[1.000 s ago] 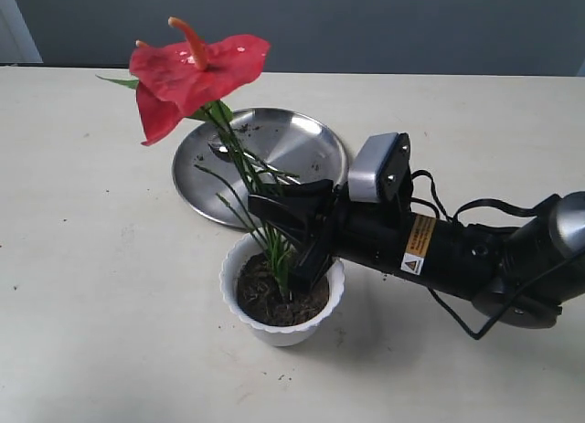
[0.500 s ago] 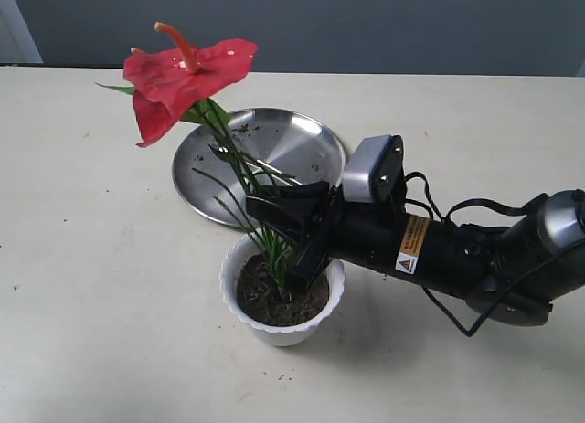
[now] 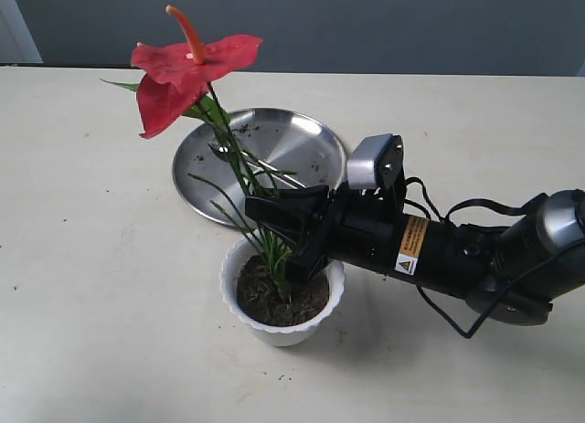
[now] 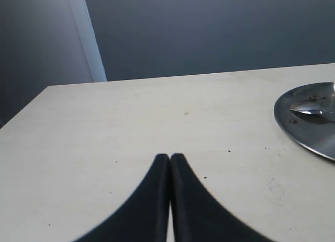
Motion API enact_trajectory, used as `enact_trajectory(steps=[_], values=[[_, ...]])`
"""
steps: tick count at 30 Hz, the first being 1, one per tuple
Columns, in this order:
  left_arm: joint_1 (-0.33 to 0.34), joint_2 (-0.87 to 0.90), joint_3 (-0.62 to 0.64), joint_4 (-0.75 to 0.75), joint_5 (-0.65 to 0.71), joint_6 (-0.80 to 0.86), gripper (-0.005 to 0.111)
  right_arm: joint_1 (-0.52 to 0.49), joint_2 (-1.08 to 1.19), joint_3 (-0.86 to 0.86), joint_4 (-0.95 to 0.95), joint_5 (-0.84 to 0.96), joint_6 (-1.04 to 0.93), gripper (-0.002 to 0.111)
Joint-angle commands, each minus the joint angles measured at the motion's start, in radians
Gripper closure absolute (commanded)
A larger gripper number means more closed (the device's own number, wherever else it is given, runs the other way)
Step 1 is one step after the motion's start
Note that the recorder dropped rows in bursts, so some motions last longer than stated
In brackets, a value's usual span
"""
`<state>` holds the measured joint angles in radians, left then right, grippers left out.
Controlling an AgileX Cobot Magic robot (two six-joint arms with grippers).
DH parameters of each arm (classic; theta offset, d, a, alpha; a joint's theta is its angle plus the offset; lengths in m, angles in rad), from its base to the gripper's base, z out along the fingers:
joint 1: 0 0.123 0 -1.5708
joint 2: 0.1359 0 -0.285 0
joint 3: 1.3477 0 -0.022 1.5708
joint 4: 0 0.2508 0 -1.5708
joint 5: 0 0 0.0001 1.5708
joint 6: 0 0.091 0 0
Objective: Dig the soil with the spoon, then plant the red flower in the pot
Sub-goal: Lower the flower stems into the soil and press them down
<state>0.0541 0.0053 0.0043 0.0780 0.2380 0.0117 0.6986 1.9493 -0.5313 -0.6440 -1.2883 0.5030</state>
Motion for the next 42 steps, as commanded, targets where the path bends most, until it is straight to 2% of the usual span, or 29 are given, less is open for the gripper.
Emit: enact_trajectory(steps=[1, 17, 20, 23, 25, 42], values=[[-0.007, -0.005, -0.004, -0.008, -0.006, -0.002, 0.106, 0.001, 0.035, 0.024, -0.103, 0.088, 0.028, 0.109], [-0.007, -0.005, -0.004, -0.008, -0.006, -0.002, 0.106, 0.001, 0.035, 0.024, -0.106, 0.107, 0.054, 0.108], [-0.007, -0.005, -0.004, -0.008, -0.006, -0.002, 0.106, 0.001, 0.035, 0.024, -0.106, 0.107, 0.054, 0.095], [-0.007, -0.005, -0.004, -0.008, -0.006, -0.002, 0.106, 0.001, 0.035, 0.024, -0.113, 0.107, 0.054, 0.075], [-0.007, -0.005, -0.004, -0.008, -0.006, -0.002, 0.106, 0.001, 0.035, 0.024, -0.114, 0.107, 0.054, 0.069], [-0.007, -0.005, -0.004, -0.008, -0.006, -0.002, 0.106, 0.001, 0.024, 0.024, -0.101, 0.087, 0.048, 0.069]])
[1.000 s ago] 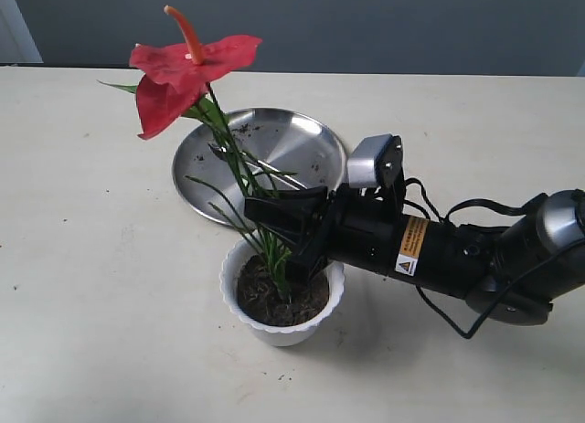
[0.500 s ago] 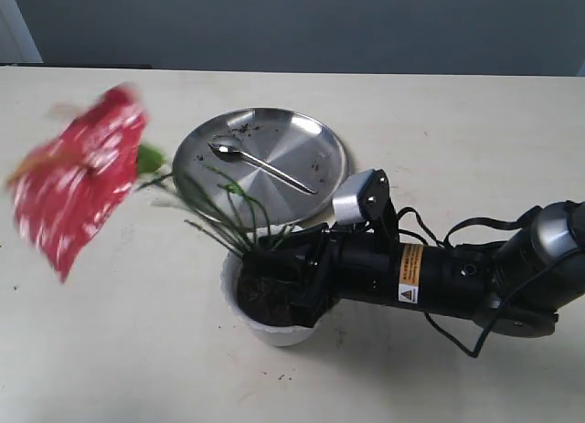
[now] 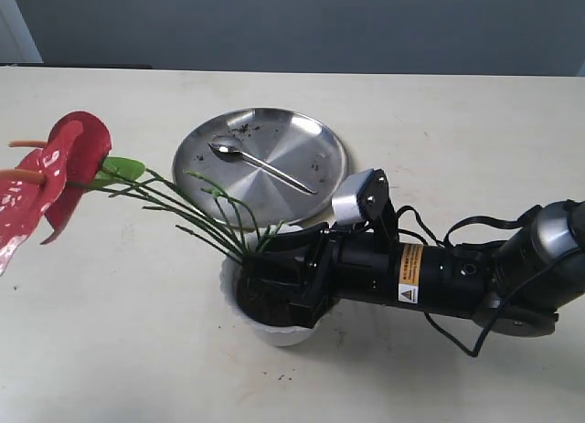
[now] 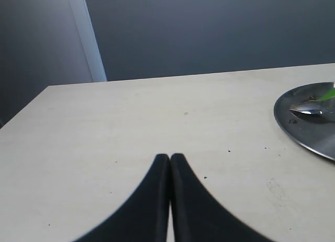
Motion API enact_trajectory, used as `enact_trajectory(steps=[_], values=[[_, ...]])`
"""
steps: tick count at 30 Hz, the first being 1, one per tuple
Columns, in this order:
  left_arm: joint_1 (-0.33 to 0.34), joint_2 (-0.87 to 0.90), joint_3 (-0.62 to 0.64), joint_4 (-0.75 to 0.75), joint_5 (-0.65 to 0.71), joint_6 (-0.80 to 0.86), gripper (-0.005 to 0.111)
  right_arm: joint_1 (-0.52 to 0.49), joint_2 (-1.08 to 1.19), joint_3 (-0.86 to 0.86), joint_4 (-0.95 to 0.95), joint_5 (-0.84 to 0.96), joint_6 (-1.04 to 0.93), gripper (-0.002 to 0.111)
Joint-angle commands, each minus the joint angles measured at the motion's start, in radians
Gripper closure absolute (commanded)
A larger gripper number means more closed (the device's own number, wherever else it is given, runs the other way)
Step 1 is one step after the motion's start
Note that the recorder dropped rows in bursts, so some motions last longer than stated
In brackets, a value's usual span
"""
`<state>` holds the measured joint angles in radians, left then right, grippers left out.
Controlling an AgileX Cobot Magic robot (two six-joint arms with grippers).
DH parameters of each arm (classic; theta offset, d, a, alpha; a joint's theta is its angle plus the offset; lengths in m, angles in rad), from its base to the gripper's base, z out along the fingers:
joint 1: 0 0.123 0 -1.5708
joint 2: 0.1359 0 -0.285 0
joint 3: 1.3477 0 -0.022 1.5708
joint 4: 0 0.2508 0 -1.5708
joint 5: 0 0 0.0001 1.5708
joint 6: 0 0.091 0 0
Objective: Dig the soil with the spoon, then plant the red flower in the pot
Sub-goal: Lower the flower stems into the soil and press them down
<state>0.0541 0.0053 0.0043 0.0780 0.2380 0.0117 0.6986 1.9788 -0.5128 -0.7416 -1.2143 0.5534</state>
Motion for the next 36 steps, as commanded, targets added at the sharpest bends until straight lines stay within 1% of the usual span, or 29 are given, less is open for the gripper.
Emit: enact_trajectory(steps=[1, 3, 6, 9, 13, 21, 26, 36], values=[[-0.007, -0.005, -0.004, -0.008, -0.006, -0.002, 0.106, 0.001, -0.011, 0.005, 0.003, 0.013, -0.002, 0.069], [-0.007, -0.005, -0.004, -0.008, -0.006, -0.002, 0.106, 0.001, -0.029, 0.005, 0.032, 0.034, -0.013, 0.069], [-0.007, -0.005, -0.004, -0.008, -0.006, -0.002, 0.106, 0.001, -0.059, 0.005, 0.046, 0.122, -0.041, 0.069], [-0.007, -0.005, -0.004, -0.008, -0.006, -0.002, 0.106, 0.001, -0.073, 0.005, 0.046, 0.130, -0.062, 0.069], [-0.007, -0.005, -0.004, -0.008, -0.006, -0.002, 0.106, 0.001, -0.085, 0.005, 0.046, 0.184, -0.090, 0.069], [-0.007, -0.005, -0.004, -0.008, -0.006, -0.002, 0.106, 0.001, -0.089, 0.005, 0.044, 0.194, -0.095, 0.068], [-0.007, -0.005, -0.004, -0.008, -0.006, -0.002, 0.106, 0.001, -0.089, 0.005, 0.037, 0.195, -0.098, 0.055], [-0.007, -0.005, -0.004, -0.008, -0.006, -0.002, 0.106, 0.001, -0.089, 0.005, 0.037, 0.192, -0.098, 0.054]])
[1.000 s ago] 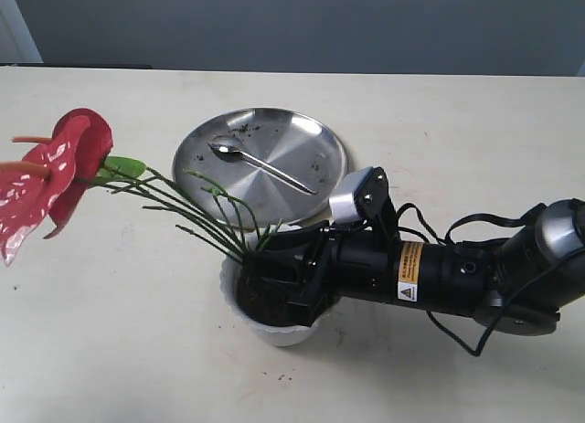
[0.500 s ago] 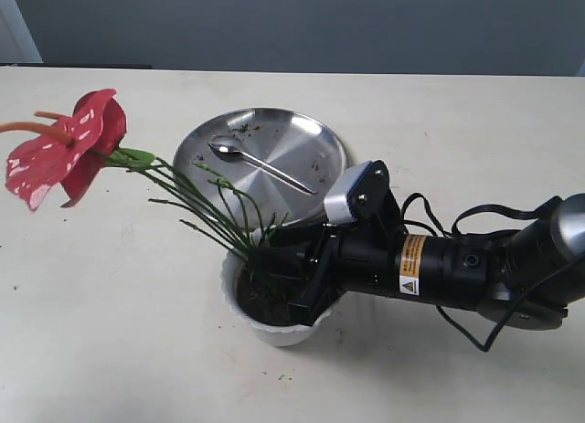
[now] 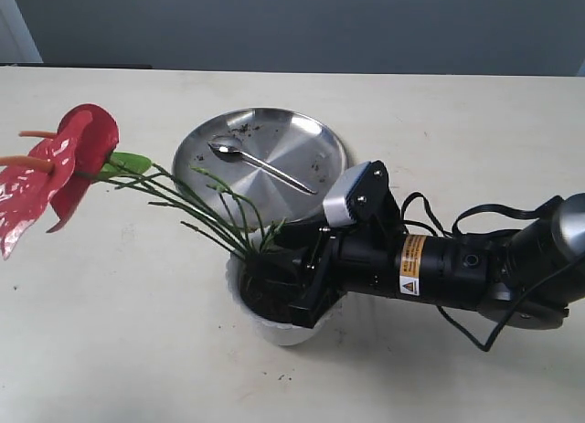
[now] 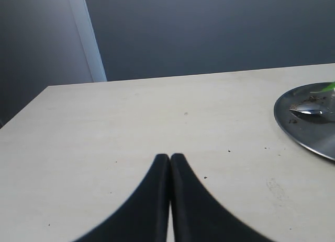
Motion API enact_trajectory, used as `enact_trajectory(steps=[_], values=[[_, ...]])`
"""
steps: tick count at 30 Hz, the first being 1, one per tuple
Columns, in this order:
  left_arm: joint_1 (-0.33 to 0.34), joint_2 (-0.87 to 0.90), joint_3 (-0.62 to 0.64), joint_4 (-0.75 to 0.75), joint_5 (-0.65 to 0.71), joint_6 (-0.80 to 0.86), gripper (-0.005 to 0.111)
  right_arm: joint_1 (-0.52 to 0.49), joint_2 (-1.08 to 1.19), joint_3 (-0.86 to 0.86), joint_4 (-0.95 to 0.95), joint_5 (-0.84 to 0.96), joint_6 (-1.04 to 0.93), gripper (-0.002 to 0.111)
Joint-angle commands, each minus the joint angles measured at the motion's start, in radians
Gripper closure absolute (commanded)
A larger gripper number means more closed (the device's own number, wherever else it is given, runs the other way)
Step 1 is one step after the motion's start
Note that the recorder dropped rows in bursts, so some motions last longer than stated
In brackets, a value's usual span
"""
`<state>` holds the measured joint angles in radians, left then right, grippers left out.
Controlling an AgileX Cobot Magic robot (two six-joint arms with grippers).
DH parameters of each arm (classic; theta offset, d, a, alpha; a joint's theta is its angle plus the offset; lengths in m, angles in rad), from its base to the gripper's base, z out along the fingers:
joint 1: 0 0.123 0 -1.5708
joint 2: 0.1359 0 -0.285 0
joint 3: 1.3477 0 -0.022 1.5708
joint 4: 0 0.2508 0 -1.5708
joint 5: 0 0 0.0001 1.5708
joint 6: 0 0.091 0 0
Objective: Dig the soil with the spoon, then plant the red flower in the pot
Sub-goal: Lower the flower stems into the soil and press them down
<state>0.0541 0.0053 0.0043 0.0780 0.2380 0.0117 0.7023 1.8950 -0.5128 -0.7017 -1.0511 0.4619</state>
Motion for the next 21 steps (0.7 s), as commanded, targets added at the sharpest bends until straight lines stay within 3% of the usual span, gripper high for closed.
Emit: enact_trajectory(steps=[1, 12, 21], values=[[-0.007, -0.005, -0.004, -0.008, -0.006, -0.002, 0.106, -0.003, -0.005, 0.005, -0.003, 0.025, -0.006, 0.054], [-0.007, -0.005, -0.004, -0.008, -0.006, -0.002, 0.106, -0.003, -0.059, 0.005, -0.006, 0.039, -0.006, 0.054], [-0.007, -0.005, -0.004, -0.008, -0.008, -0.002, 0.106, -0.003, -0.126, 0.005, -0.009, 0.152, -0.006, 0.054]])
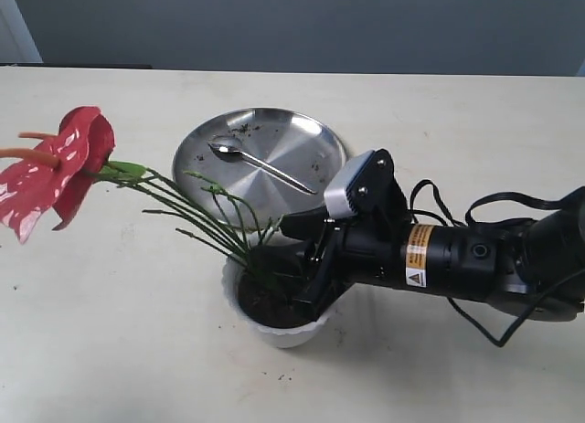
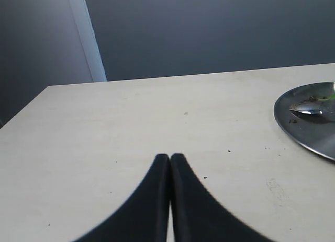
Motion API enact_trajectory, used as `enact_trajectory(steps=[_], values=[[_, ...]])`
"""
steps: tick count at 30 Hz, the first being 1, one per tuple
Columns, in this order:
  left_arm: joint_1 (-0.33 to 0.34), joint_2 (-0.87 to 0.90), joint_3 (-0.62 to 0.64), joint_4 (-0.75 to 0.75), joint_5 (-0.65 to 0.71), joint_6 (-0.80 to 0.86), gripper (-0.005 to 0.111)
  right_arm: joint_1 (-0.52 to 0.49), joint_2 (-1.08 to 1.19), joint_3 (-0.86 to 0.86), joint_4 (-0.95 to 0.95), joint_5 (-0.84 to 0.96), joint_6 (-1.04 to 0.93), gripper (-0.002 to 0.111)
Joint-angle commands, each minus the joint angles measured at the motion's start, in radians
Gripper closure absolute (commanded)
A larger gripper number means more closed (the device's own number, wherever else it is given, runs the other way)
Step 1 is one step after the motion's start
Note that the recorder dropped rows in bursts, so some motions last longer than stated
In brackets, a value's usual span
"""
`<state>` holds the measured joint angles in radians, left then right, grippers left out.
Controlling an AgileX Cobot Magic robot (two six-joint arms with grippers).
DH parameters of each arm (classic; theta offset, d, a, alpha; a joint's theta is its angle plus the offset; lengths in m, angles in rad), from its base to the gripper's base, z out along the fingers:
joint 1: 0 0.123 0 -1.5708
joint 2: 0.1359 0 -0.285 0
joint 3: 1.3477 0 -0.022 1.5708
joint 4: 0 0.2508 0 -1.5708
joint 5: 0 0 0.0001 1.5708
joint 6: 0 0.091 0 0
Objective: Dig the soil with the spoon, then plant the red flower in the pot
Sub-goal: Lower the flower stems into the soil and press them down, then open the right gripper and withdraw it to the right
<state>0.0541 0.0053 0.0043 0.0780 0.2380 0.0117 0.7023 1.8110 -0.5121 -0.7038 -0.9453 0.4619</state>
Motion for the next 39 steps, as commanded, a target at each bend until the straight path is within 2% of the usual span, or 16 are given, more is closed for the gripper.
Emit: enact_trajectory(steps=[1, 6, 11, 13, 16, 20, 22, 25, 29, 35, 39], values=[[-0.007, -0.005, -0.004, -0.008, -0.008, -0.002, 0.106, -0.003, -0.051, 0.005, -0.007, 0.060, -0.006, 0.054], [-0.007, -0.005, -0.004, -0.008, -0.008, -0.002, 0.106, -0.003, -0.131, 0.031, -0.058, 0.147, 0.039, 0.054], [-0.007, -0.005, -0.004, -0.008, -0.008, -0.002, 0.106, -0.003, -0.292, 0.170, -0.044, 0.147, 0.047, 0.054], [-0.007, -0.005, -0.004, -0.008, -0.008, -0.002, 0.106, -0.003, -0.383, 0.217, -0.044, 0.149, 0.115, 0.055], [-0.007, -0.005, -0.004, -0.008, -0.008, -0.002, 0.106, -0.003, -0.498, 0.254, -0.053, 0.152, 0.187, 0.068], [-0.007, -0.005, -0.004, -0.008, -0.008, -0.002, 0.106, -0.003, -0.652, 0.284, -0.070, 0.180, 0.364, 0.099], [-0.007, -0.005, -0.004, -0.008, -0.008, -0.002, 0.106, -0.003, -0.724, 0.287, -0.108, 0.204, 0.461, 0.107], [-0.007, -0.005, -0.004, -0.008, -0.008, -0.002, 0.106, -0.003, -0.844, 0.287, -0.167, 0.242, 0.663, 0.109], [-0.007, -0.005, -0.004, -0.008, -0.008, -0.002, 0.106, -0.003, -1.003, 0.287, -0.158, 0.285, 0.894, 0.109], [-0.007, -0.005, -0.004, -0.008, -0.006, -0.002, 0.106, -0.003, -1.241, 0.287, -0.086, 0.439, 0.899, 0.109], [-0.007, -0.005, -0.004, -0.008, -0.006, -0.002, 0.106, -0.003, -1.341, 0.287, -0.080, 0.451, 0.899, 0.109]])
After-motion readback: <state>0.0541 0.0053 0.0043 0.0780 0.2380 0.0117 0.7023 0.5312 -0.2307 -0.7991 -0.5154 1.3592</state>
